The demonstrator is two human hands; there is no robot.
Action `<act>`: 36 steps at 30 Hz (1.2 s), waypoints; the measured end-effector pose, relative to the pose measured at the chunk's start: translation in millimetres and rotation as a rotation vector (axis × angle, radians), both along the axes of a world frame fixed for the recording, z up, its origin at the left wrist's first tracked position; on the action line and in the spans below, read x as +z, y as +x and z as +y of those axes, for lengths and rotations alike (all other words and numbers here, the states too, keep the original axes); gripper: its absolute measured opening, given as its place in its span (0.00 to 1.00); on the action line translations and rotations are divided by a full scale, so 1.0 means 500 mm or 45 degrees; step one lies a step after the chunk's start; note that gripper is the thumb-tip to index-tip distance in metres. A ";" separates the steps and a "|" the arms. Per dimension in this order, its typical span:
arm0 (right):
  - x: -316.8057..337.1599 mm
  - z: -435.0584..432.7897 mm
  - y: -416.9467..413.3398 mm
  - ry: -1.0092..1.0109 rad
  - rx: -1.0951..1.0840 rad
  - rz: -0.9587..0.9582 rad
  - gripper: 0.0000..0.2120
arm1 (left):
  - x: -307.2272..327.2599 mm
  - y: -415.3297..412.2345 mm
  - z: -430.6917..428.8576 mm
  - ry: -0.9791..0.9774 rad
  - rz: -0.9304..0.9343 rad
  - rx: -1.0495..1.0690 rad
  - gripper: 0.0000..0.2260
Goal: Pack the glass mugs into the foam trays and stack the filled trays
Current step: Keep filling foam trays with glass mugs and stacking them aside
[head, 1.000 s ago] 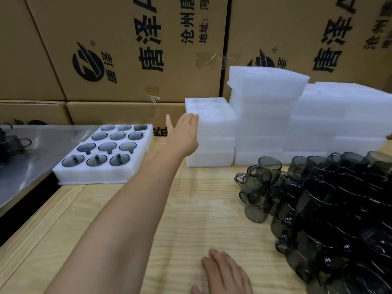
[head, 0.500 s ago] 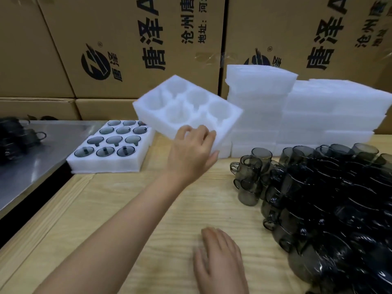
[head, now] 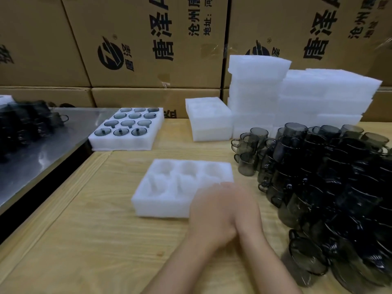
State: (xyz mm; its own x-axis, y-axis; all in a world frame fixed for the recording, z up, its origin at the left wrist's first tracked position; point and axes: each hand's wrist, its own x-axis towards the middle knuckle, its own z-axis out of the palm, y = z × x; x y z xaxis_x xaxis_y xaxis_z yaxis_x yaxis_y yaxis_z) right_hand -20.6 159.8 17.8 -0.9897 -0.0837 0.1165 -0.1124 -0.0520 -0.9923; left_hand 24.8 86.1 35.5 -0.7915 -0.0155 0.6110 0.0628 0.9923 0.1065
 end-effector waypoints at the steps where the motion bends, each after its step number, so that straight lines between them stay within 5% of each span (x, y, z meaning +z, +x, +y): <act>1: 0.001 0.006 -0.001 0.049 -0.003 0.000 0.12 | 0.006 0.009 -0.010 0.064 0.013 -0.060 0.16; 6: 0.010 0.017 0.010 0.493 -0.012 0.150 0.11 | 0.039 0.019 -0.174 0.511 0.383 -0.008 0.15; 11: 0.029 0.027 0.018 0.727 -0.004 0.174 0.08 | -0.013 0.012 -0.364 2.200 0.460 0.035 0.12; 13: 0.040 0.034 0.025 0.950 0.022 0.204 0.07 | -0.040 0.000 -0.380 2.442 0.378 -0.056 0.15; 18: 0.074 0.035 0.053 1.445 0.143 0.271 0.05 | -0.041 -0.032 -0.353 2.063 -0.104 -0.182 0.18; 25: 0.125 0.030 0.055 1.796 0.196 0.316 0.09 | -0.036 -0.025 -0.351 2.053 -0.144 -0.225 0.24; 27: 0.143 0.013 0.040 1.681 -0.069 0.522 0.11 | -0.039 -0.025 -0.353 2.043 -0.150 -0.247 0.24; 30: 0.171 -0.025 -0.022 1.170 -0.337 0.588 0.09 | -0.042 -0.023 -0.355 2.057 -0.155 -0.285 0.25; 36: 0.174 -0.066 -0.214 1.390 -0.390 0.366 0.18 | -0.040 -0.021 -0.358 2.125 -0.174 -0.348 0.23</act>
State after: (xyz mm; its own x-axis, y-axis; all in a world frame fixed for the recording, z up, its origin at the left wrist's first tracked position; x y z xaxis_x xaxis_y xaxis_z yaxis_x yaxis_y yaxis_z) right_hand -127.9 126.9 104.7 -0.9348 -0.0403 0.3529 -0.2001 0.8807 -0.4294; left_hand 14.1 -92.9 15.4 -0.9214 -0.3887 0.0038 0.1031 -0.2350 0.9665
